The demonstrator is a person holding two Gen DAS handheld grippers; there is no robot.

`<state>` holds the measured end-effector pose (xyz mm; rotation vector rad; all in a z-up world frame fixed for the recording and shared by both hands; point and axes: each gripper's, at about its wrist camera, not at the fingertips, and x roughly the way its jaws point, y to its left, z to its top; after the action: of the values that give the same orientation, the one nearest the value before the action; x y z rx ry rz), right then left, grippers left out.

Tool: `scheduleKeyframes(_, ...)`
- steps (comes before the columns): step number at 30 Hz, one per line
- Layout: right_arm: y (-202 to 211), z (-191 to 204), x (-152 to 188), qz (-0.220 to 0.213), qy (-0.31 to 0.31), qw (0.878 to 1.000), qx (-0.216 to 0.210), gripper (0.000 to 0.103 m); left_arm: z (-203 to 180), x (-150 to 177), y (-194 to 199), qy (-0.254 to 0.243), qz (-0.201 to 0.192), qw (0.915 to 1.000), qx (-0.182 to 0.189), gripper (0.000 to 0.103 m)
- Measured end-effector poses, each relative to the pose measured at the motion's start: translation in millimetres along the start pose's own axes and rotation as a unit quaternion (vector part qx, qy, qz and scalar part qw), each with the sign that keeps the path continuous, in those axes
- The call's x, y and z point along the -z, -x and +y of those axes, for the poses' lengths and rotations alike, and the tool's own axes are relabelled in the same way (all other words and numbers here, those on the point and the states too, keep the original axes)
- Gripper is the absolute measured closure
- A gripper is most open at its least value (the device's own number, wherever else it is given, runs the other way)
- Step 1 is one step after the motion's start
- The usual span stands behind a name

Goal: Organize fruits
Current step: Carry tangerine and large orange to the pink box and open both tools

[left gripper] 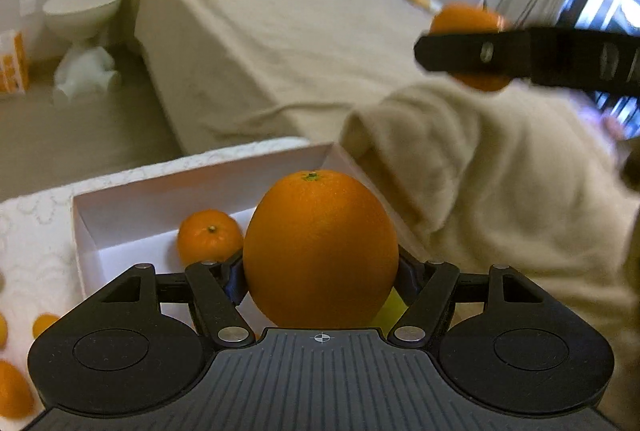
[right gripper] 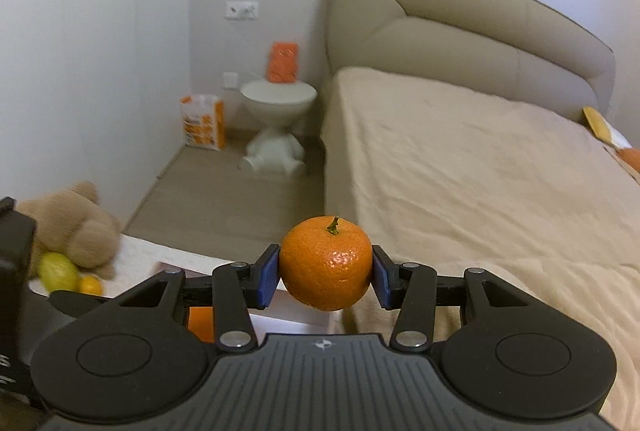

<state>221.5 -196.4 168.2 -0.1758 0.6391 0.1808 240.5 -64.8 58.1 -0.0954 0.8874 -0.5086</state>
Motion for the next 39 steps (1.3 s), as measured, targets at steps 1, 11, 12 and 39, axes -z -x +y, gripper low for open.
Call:
scheduleKeyframes(1,-5,-1,2,0.004,-0.001,1.000,0.001,0.057,1,2,-4,-0.008,-0.002,0.9999,-0.007,0.028)
scheduleKeyframes(11,-42,4,17,0.042,-0.007,0.999,-0.009,0.057,28,8,18,0.026,-0.062,0.9971,0.035,0.029)
scheduleKeyframes(12,-43,5,19,0.045,-0.007,0.999,-0.009,0.057,29,5,27,0.028,-0.072,0.9963,0.037,0.029)
scheduleKeyframes(39,-56,174,20,0.106,0.076,0.983,-0.132,0.034,152,192,186,0.192,-0.223,0.9371,-0.187,0.030)
